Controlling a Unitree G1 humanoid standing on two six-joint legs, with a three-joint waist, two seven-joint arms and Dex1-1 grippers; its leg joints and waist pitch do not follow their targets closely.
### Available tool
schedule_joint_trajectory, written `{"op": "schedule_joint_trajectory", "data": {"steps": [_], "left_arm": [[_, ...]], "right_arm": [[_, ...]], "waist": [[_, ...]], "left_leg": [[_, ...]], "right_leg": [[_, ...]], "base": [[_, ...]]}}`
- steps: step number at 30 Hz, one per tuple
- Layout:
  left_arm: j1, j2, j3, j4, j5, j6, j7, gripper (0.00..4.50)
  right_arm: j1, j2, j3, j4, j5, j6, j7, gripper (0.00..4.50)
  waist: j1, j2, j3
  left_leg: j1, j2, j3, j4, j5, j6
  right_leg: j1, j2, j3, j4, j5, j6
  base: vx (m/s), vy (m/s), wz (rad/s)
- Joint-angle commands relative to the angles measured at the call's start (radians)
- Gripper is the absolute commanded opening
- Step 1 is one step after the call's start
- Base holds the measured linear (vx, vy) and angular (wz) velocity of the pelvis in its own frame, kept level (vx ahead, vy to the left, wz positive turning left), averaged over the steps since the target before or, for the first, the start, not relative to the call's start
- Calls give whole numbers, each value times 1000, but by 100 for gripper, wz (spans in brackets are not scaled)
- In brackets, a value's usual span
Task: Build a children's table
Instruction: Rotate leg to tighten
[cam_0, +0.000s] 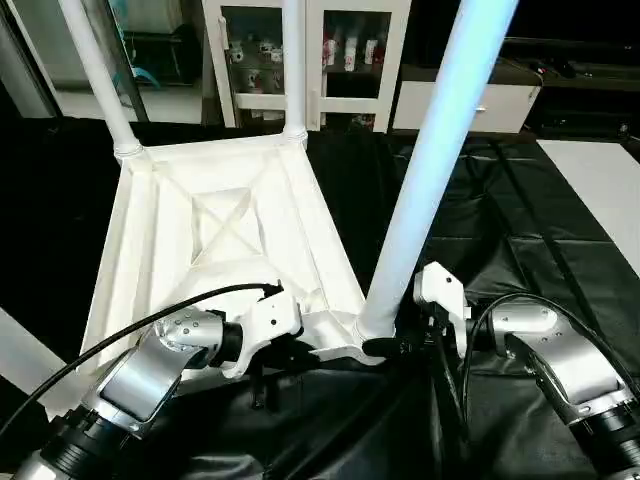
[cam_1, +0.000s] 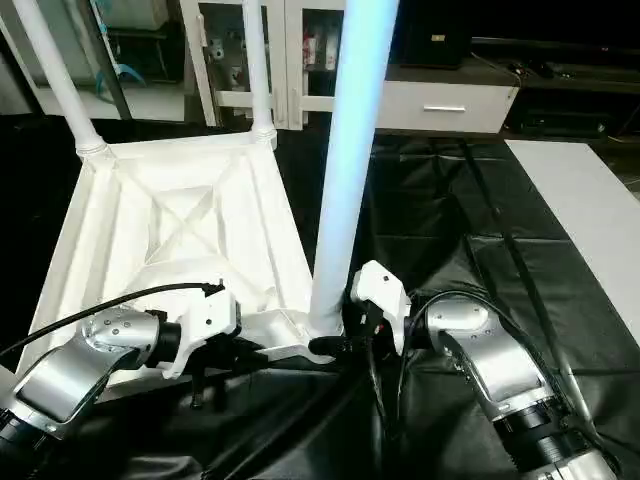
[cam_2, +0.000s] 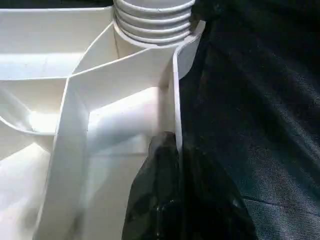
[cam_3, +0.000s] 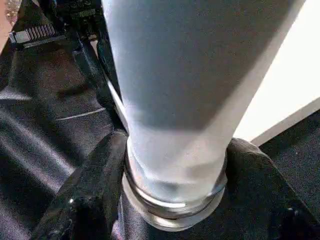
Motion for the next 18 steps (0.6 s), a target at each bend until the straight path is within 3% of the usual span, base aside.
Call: {"op": "schedule_joint_trajectory", "data": {"steps": [1, 4, 8, 13, 14, 16, 17, 18], "left_arm": [[23, -12, -34, 4, -18, -19, -37, 0], [21, -39, -13, 24, -17, -12, 8, 0], [-5, -99, 14, 83, -11, -6, 84, 0], [-90, -227, 39, 220, 13, -4, 212, 0], [-135, -274, 35, 281, 45, -9, 266, 0], [-147, -286, 35, 299, 56, -10, 285, 0], [-161, -301, 39, 320, 63, -3, 308, 0], [-179, -322, 41, 346, 74, 2, 337, 0]], "right_arm": [[0, -2, 9, -2, -1, -5, 15, 268], [-16, 58, -25, 92, -58, -55, -135, 268], [-37, 123, -63, 181, -89, -55, -288, 267], [-69, 246, -92, 289, -130, -47, -518, 266], [-100, 304, -102, 351, -152, -47, -627, 266], [-109, 320, -106, 369, -156, -46, -656, 266], [-122, 337, -111, 389, -161, -40, -690, 266], [-140, 358, -116, 421, -172, -33, -745, 266]], "waist": [[-7, -25, -42], [-11, -26, -40], [-32, -29, -34], [-37, -30, -36], [-41, -28, -35], [-41, -30, -37], [-39, -24, -40], [-41, -25, -38]], "left_leg": [[5, 60, -27, -82, -144, 57], [1, 59, -27, -84, -153, 51], [7, 56, -33, -90, -254, -1], [10, 52, -31, -88, -264, -7], [5, 50, -33, -90, -257, -9], [5, 50, -34, -91, -254, -16], [7, 52, -34, -90, -243, -14], [7, 52, -32, -91, -243, -11]], "right_leg": [[21, -57, 44, -80, -202, -195], [20, -58, 44, -82, -221, -193], [12, -58, 44, -100, -396, -157], [5, -56, 47, -105, -405, -142], [4, -58, 46, -106, -419, -140], [7, -58, 46, -107, -420, -134], [8, -59, 46, -104, -391, -135], [4, -56, 46, -106, -372, -141]], "base": [[0, 0, 0], [0, 0, 0], [0, 0, 0], [0, 0, 0], [0, 0, 0], [0, 0, 0], [0, 0, 0], [0, 0, 0]]}}
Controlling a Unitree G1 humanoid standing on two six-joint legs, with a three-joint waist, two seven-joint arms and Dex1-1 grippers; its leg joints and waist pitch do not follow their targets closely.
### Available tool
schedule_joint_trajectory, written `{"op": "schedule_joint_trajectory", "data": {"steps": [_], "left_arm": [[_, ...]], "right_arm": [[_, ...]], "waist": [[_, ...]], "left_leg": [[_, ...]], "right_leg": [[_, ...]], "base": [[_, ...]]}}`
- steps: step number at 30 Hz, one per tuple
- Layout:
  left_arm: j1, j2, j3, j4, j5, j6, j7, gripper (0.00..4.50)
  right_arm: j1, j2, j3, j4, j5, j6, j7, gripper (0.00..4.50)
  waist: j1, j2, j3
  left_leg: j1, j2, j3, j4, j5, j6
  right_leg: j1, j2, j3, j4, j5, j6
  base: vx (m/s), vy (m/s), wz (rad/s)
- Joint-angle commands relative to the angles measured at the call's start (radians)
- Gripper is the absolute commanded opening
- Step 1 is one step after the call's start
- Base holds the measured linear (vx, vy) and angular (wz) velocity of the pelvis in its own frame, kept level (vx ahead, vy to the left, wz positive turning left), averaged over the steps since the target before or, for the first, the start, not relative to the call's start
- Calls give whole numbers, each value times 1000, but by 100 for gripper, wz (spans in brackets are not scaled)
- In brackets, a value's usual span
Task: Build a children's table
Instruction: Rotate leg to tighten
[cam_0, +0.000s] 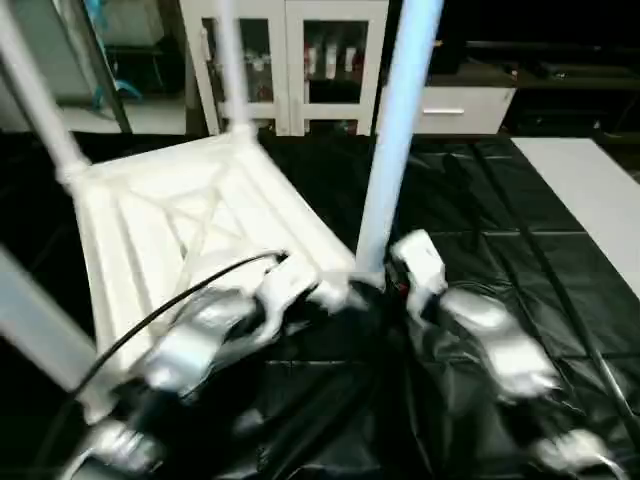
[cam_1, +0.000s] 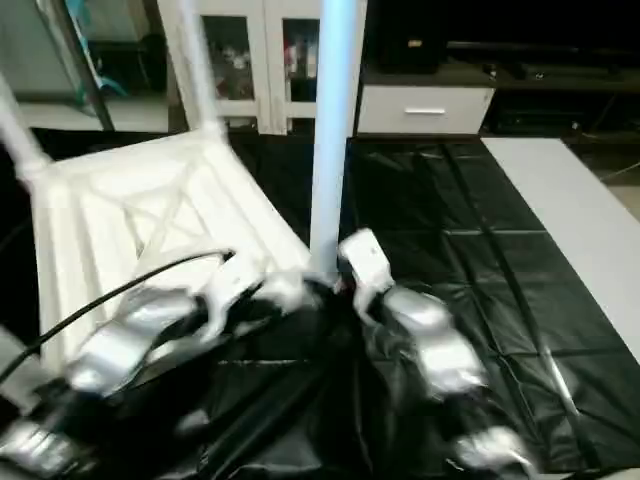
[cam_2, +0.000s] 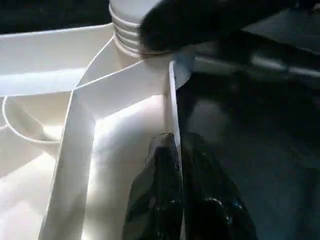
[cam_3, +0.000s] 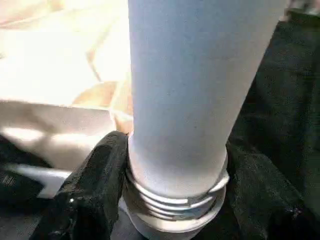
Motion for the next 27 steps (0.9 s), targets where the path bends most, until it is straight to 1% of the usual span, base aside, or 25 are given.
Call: {"op": "schedule_joint_trajectory", "data": {"steps": [1, 2, 4, 5, 6, 7, 8, 9, 11, 12, 13, 14, 15, 16, 17, 18, 19, 21, 22, 23, 24, 25, 26, 27], "left_arm": [[-39, -108, -11, 82, 4, 11, 118, 0], [-67, -145, 4, 127, 22, 30, 196, 0], [-84, -165, 9, 155, 36, 30, 247, 0], [-99, -183, 9, 180, 51, 22, 288, 0], [-110, -200, 19, 203, 55, 14, 315, 0], [-116, -211, 26, 216, 56, 8, 325, 0], [-122, -219, 31, 226, 57, 1, 327, 0], [-124, -225, 38, 231, 55, -11, 326, 0], [-125, -226, 41, 232, 53, -12, 326, 0], [-123, -223, 40, 229, 53, -11, 320, 0], [-124, -222, 43, 235, 55, -11, 318, 0], [-125, -220, 44, 239, 56, -10, 312, 0], [-128, -220, 45, 246, 58, -11, 310, 0], [-130, -219, 47, 250, 57, -12, 311, 0], [-133, -217, 50, 254, 57, -16, 309, 0], [-133, -216, 50, 254, 57, -16, 309, 0], [-134, -215, 51, 255, 57, -17, 307, 0], [-132, -207, 47, 252, 63, -25, 292, 0], [-129, -201, 42, 247, 66, -30, 277, 0], [-122, -193, 36, 237, 67, -32, 263, 0], [-107, -175, 22, 211, 65, -35, 225, 0], [-92, -155, 7, 184, 64, -26, 187, 0], [-77, -133, -12, 155, 65, -24, 146, 0], [-65, -114, -27, 135, 66, -27, 115, 0]], "right_arm": [[-44, 59, -20, 159, -66, 43, -227, 266], [-73, 95, -48, 207, -58, 48, -308, 266], [-91, 121, -66, 237, -45, 51, -352, 266], [-108, 147, -83, 264, -32, 52, -390, 266], [-121, 164, -90, 286, -34, 47, -411, 266], [-130, 175, -93, 300, -41, 38, -427, 266], [-137, 183, -98, 312, -48, 26, -441, 266], [-145, 190, -106, 322, -48, 14, -447, 266], [-150, 190, -109, 328, -49, 7, -453, 266], [-153, 188, -111, 331, -48, -2, -454, 266], [-162, 187, -115, 344, -49, -13, -459, 266], [-168, 187, -117, 351, -49, -28, -452, 266], [-175, 188, -121, 361, -50, -41, -450, 266], [-176, 190, -123, 351, -44, -53, -432, 266], [-169, 194, -124, 320, -32, -71, -394, 266], [-169, 194, -124, 319, -32, -71, -393, 266], [-164, 195, -123, 302, -27, -79, -375, 266], [-138, 187, -109, 235, -17, -81, -322, 336], [-122, 180, -103, 197, -9, -77, -295, 339], [-108, 171, -99, 164, -2, -67, -278, 346], [-84, 151, -92, 108, 10, -46, -244, 358], [-66, 131, -87, 63, 21, -26, -212, 358], [-48, 110, -84, 20, 36, -2, -177, 379], [-35, 95, -84, -10, 46, 15, -149, 384]], "waist": [[-7, -16, -36], [-9, -17, -39], [-6, -16, -40], [-6, -14, -42], [-4, -16, -42], [-4, -17, -46], [2, -18, -48], [5, -18, -51], [7, -20, -53], [8, -20, -53], [9, -19, -52], [8, -17, -50], [7, -18, -50], [6, -14, -46], [5, -16, -45], [4, -14, -46], [4, -15, -47], [7, -15, -47], [10, -15, -49], [11, -16, -50], [11, -19, -52], [13, -17, -52], [12, -20, -54], [12, -18, -55]], "left_leg": [[4, 51, -31, -86, -246, -10], [6, 49, -33, -86, -245, -20], [8, 51, -32, -84, -246, -15], [5, 51, -30, -83, -230, -2], [4, 52, -31, -85, -218, 0], [3, 50, -29, -84, -196, 9], [4, 52, -28, -82, -176, 19], [-1, 52, -28, -81, -143, 30], [-2, 50, -27, -80, -115, 44], [-2, 51, -26, -79, -98, 61], [-2, 52, -26, -80, -101, 64], [-2, 52, -26, -81, -118, 64], [-2, 52, -26, -82, -130, 60], [0, 53, -26, -85, -168, 50], [2, 55, -27, -88, -199, 38], [3, 57, -29, -90, -213, 29], [2, 56, -29, -90, -210, 27], [2, 57, -29, -90, -194, 29], [1, 57, -28, -88, -170, 37], [-3, 57, -27, -86, -139, 50], [-10, 56, -29, -85, -103, 66], [-7, 58, -29, -84, -101, 72], [-13, 59, -30, -82, -79, 91], [-12, 60, -30, -81, -72, 98]], "right_leg": [[4, -55, 45, -104, -359, -156], [7, -56, 43, -105, -350, -163], [7, -58, 44, -105, -332, -164], [7, -56, 46, -103, -289, -171], [11, -55, 44, -101, -264, -169], [12, -53, 43, -95, -212, -179], [15, -56, 43, -93, -172, -181], [22, -56, 40, -86, -120, -187], [26, -55, 38, -83, -77, -193], [27, -57, 38, -82, -48, -201], [27, -58, 38, -83, -53, -203], [26, -58, 37, -86, -82, -204], [26, -59, 37, -88, -101, -203], [22, -59, 37, -95, -159, -197], [20, -58, 38, -99, -203, -187], [20, -58, 39, -100, -217, -178], [21, -57, 39, -99, -210, -176], [21, -57, 39, -97, -175, -176], [24, -57, 39, -94, -136, -179], [26, -56, 39, -88, -88, -184], [32, -57, 38, -83, -42, -188], [30, -58, 37, -83, -36, -192], [37, -59, 37, -78, -6, -193], [34, -58, 36, -77, -1, -199]], "base": [[0, 0, 0], [0, 0, 0], [0, 0, 0], [0, 0, 0], [0, 0, 0], [0, 0, 0], [0, 0, 0], [0, 0, 0], [0, 0, 0], [0, 0, 0], [0, 0, 0], [0, 0, 0], [0, 0, 0], [0, 0, 0], [0, 0, 0], [0, 0, 0], [0, 0, 0], [0, 0, 0], [0, 0, 0], [0, 0, 0], [0, 0, 0], [0, 0, 0], [0, 0, 0], [0, 0, 0]]}}
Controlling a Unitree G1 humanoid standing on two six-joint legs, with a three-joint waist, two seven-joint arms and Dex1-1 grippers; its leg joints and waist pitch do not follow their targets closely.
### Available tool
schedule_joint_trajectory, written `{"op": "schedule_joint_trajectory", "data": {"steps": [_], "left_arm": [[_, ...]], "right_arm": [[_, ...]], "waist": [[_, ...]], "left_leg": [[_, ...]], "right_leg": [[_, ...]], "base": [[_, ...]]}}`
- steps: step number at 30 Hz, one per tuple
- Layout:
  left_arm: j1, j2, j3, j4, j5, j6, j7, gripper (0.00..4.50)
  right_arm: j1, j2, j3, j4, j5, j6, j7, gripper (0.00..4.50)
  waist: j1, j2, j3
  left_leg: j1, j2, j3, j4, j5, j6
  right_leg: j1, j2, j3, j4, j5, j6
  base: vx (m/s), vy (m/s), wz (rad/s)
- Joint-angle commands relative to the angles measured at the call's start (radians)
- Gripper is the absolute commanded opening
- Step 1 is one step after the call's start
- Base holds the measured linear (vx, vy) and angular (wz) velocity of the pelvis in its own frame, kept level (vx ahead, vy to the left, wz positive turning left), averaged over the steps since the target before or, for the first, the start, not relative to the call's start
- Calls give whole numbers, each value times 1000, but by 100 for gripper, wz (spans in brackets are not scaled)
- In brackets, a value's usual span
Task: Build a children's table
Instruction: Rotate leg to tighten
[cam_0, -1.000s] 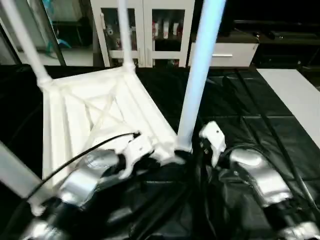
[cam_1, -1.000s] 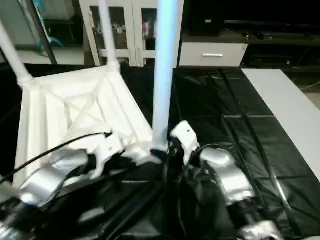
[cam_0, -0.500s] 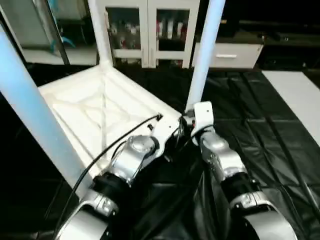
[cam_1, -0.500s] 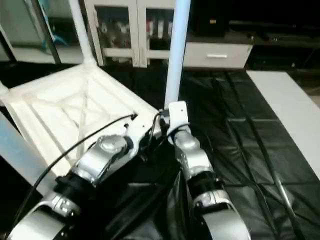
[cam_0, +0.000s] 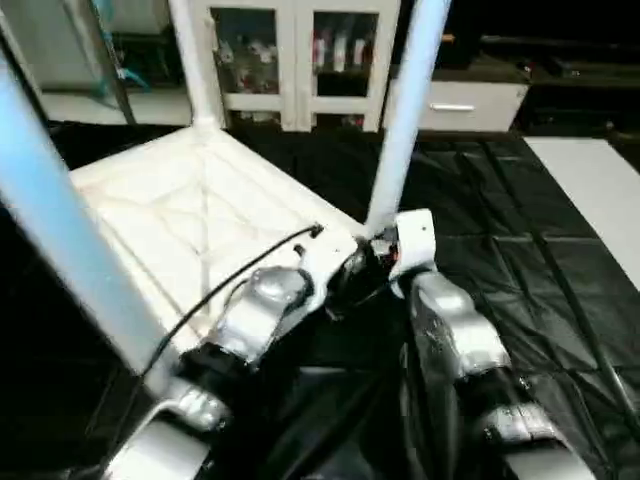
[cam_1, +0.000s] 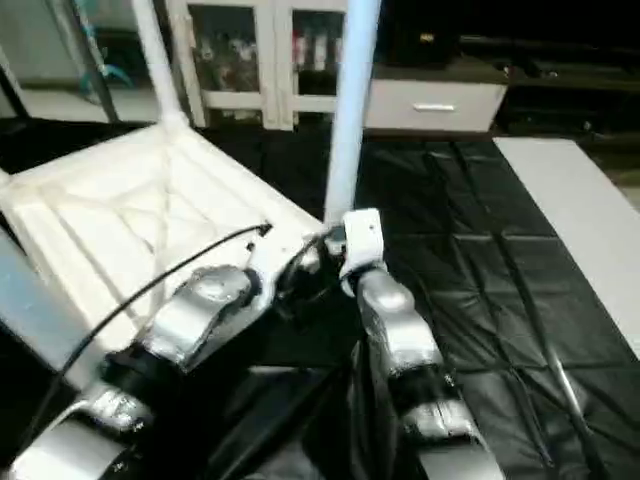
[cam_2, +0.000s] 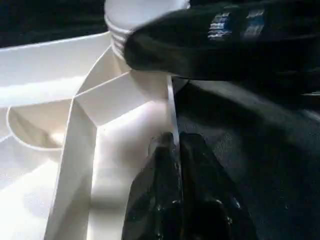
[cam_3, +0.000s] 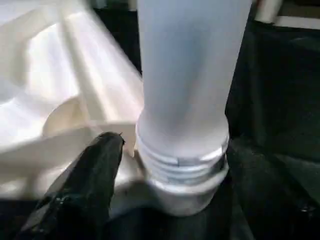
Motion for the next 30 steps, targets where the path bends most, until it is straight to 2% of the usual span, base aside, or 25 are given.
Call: {"op": "schedule_joint_trajectory", "data": {"steps": [1, 2, 3, 4, 5, 6, 7, 8, 9, 10, 11, 13, 15, 17, 18, 22, 26, 30], "left_arm": [[58, 41, -61, -22, -2, -41, -100, 0], [70, 57, -70, -42, -3, -41, -124, 0], [110, 115, -99, -110, -20, -56, -220, 0], [110, 115, -99, -110, -20, -56, -220, 0], [127, 141, -108, -140, -30, -62, -260, 0], [147, 168, -114, -176, -49, -84, -309, 0], [162, 185, -114, -205, -70, -89, -344, 0], [162, 185, -114, -205, -70, -89, -344, 0], [185, 217, -115, -261, -104, -84, -401, 0], [196, 233, -117, -287, -117, -82, -426, 0], [217, 270, -120, -345, -141, -76, -478, 0], [228, 285, -115, -377, -161, -63, -503, 0], [237, 299, -112, -403, -174, -54, -524, 0], [238, 304, -112, -407, -171, -56, -529, 0], [239, 306, -112, -408, -171, -58, -533, 0], [235, 301, -109, -407, -168, -56, -524, 0], [232, 301, -109, -404, -161, -55, -514, 0], [227, 298, -107, -397, -156, -52, -507, 0]], "right_arm": [[11, -34, 21, -93, 37, 58, 87, 391], [23, -53, 24, -121, 41, 76, 117, 402], [64, -136, 48, -215, 67, 127, 235, 413], [64, -136, 48, -215, 67, 127, 235, 422], [86, -186, 68, -260, 73, 145, 298, 428], [113, -247, 95, -317, 72, 150, 374, 435], [133, -292, 114, -357, 71, 152, 427, 444], [133, -292, 114, -357, 71, 152, 427, 444], [166, -363, 128, -430, 105, 176, 515, 444], [180, -392, 129, -466, 126, 189, 553, 444], [207, -461, 120, -546, 188, 235, 646, 444], [219, -508, 119, -590, 224, 261, 710, 444], [231, -555, 126, -624, 247, 290, 770, 444], [231, -568, 140, -618, 228, 278, 785, 444], [227, -565, 149, -607, 210, 269, 781, 444], [204, -544, 188, -557, 156, 244, 771, 444], [195, -557, 213, -553, 152, 250, 782, 444], [179, -554, 220, -527, 133, 250, 788, 444]], "waist": [[2, -16, -46], [3, -15, -45], [6, -13, -39], [9, -12, -40], [8, -10, -37], [12, -7, -37], [13, -9, -36], [11, -9, -36], [13, -6, -37], [14, -8, -37], [15, -9, -37], [18, -9, -36], [18, -9, -35], [18, -10, -33], [16, -11, -33], [13, -15, -35], [14, -16, -38], [12, -17, -37]], "left_leg": [[5, 57, -27, -69, -65, 102], [5, 58, -26, -70, -69, 105], [5, 60, -27, -74, -107, 98], [7, 63, -27, -74, -112, 95], [11, 65, -24, -78, -129, 83], [11, 63, -27, -77, -136, 76], [9, 65, -26, -79, -137, 71], [11, 65, -24, -79, -139, 68], [12, 66, -26, -79, -137, 64], [11, 66, -26, -78, -136, 68], [9, 67, -26, -79, -124, 76], [11, 68, -25, -76, -111, 93], [12, 68, -24, -76, -128, 91], [12, 68, -24, -77, -138, 84], [12, 67, -24, -77, -142, 71], [12, 64, -25, -75, -133, 57], [11, 63, -24, -70, -85, 79], [10, 63, -24, -68, -94, 84]], "right_leg": [[37, -58, 40, -64, 7, -214], [36, -58, 40, -65, 6, -220], [36, -58, 40, -72, -51, -217], [36, -58, 41, -71, -55, -213], [29, -54, 42, -73, -70, -218], [32, -53, 40, -73, -77, -212], [33, -54, 41, -71, -67, -208], [29, -54, 42, -71, -67, -211], [31, -53, 42, -70, -55, -214], [33, -53, 43, -69, -44, -215], [35, -55, 43, -66, -18, -220], [34, -55, 43, -64, 6, -235], [33, -57, 43, -66, -28, -242], [32, -58, 44, -70, -53, -242], [30, -58, 44, -71, -75, -244], [31, -57, 43, -68, -74, -245], [35, -56, 43, -59, 1, -254], [35, -57, 43, -61, -19, -259]], "base": [[0, 0, 0], [0, 0, 0], [0, 0, 0], [0, 0, 0], [0, 0, 0], [0, 0, 0], [0, 0, 0], [0, 0, 0], [0, 0, 0], [0, 0, 0], [0, 0, 0], [0, 0, 0], [0, 0, 0], [0, 0, 0], [0, 0, 0], [0, 0, 0], [0, 0, 0], [0, 0, 0]]}}
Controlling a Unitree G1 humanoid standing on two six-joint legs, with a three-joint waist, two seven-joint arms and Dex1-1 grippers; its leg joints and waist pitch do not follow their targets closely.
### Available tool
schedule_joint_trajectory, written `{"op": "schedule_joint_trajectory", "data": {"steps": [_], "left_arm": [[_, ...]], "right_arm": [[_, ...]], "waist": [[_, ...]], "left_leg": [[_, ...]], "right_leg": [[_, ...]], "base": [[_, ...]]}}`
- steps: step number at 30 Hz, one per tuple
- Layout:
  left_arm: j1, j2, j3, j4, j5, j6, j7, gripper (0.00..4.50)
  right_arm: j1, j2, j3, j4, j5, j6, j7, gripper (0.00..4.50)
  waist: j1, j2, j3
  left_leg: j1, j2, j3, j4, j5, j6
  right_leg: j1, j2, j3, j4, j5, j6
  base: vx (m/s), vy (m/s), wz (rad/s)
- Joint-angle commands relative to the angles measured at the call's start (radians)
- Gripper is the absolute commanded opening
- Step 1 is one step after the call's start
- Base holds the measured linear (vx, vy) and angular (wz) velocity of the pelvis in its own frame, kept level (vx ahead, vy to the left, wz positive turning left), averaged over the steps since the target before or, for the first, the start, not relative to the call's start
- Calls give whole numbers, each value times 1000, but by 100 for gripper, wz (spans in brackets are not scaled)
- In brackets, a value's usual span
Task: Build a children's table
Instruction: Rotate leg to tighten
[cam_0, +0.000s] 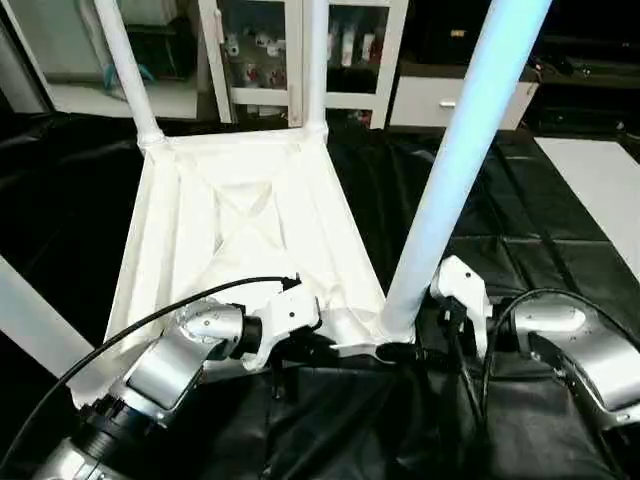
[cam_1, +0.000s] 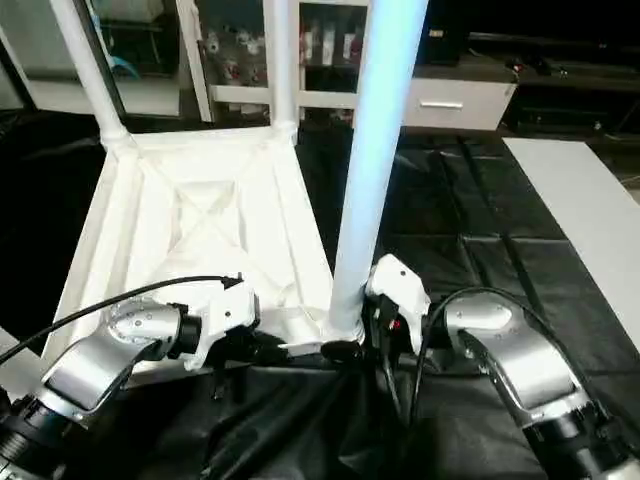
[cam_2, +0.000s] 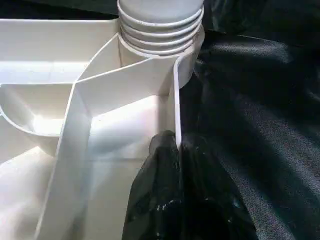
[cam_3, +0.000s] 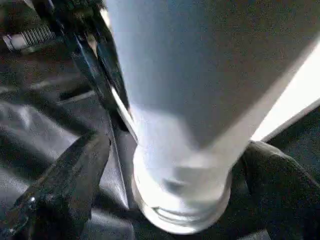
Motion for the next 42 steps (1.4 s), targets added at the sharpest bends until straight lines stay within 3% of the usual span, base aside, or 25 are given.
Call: {"op": "schedule_joint_trajectory", "data": {"steps": [1, 5, 19, 20, 23, 24, 26, 27, 29, 35, 36, 40, 42], "left_arm": [[-10, -14, -19, -5, -3, 6, -4, 0], [-8, -13, -19, -8, -3, 7, -5, 0], [-2, -4, -20, -17, -8, 24, -9, 0], [-4, -8, -15, -11, -7, 25, 1, 0], [-14, -30, 1, 14, -3, 26, 36, 0], [-38, -65, 18, 66, 13, 17, 96, 0], [-55, -90, 30, 102, 20, 19, 135, 0], [-73, -112, 41, 138, 28, 13, 174, 0], [-91, -134, 51, 174, 35, 7, 209, 0], [-191, -241, 98, 347, 70, -6, 388, 0], [-219, -272, 112, 393, 84, -11, 447, 0], [-277, -337, 133, 493, 123, -29, 607, 0], [-287, -350, 128, 519, 141, -39, 648, 0]], "right_arm": [[-21, 11, 8, 14, -11, -4, 11, 427], [-24, 16, 4, 13, -4, 1, 12, 413], [-25, 54, 7, 46, -6, -3, 4, 291], [-32, 77, 0, 73, -24, -21, -38, 278], [-57, 139, -28, 148, -65, -48, -165, 269], [-80, 202, -62, 216, -89, -51, -290, 266], [-92, 238, -83, 251, -92, -41, -350, 264], [-101, 269, -100, 277, -94, -33, -399, 264], [-109, 299, -115, 299, -96, -27, -446, 263], [-151, 457, -166, 444, -129, -55, -696, 262], [-171, 501, -177, 493, -140, -63, -772, 262], [-228, 609, -206, 599, -147, -77, -944, 261], [-262, 654, -206, 638, -160, -95, -995, 261]], "waist": [[-4, -12, -42], [-6, -11, -44], [-7, -11, -47], [-9, -16, -47], [-16, -13, -42], [-26, -14, -39], [-37, -18, -41], [-37, -17, -39], [-41, -18, -38], [-41, -17, -42], [-41, -7, -43], [-42, -4, -45], [-41, -1, -51]], "left_leg": [[13, 62, -25, -69, -101, 81], [12, 63, -26, -68, -97, 79], [13, 60, -25, -63, -77, 92], [13, 61, -25, -64, -84, 89], [9, 58, -26, -66, -120, 65], [10, 55, -27, -71, -167, 32], [8, 53, -32, -73, -191, 1], [13, 55, -31, -73, -212, -5], [11, 53, -31, -74, -224, -6], [12, 50, -29, -72, -195, -8], [11, 48, -29, -72, -192, -12], [13, 48, -31, -73, -191, -14], [9, 48, -30, -71, -137, 8]], "right_leg": [[35, -57, 43, -65, -31, -264], [37, -55, 43, -62, -21, -262], [38, -54, 41, -56, 22, -283], [39, -54, 41, -56, 14, -281], [35, -54, 42, -61, -50, -276], [31, -53, 42, -70, -138, -257], [35, -53, 41, -73, -196, -235], [29, -53, 43, -79, -220, -223], [28, -53, 44, -81, -235, -216], [25, -52, 44, -80, -208, -212], [25, -52, 44, -81, -193, -215], [26, -53, 44, -81, -187, -215], [31, -51, 41, -73, -83, -223]], "base": [[0, 0, 0], [0, 0, 0], [0, 0, 0], [0, 0, 0], [0, 0, 0], [0, 0, 0], [0, 0, 0], [0, 0, 0], [0, 0, 0], [0, 0, 0], [0, 0, 0], [0, 0, 0], [0, 0, 0]]}}
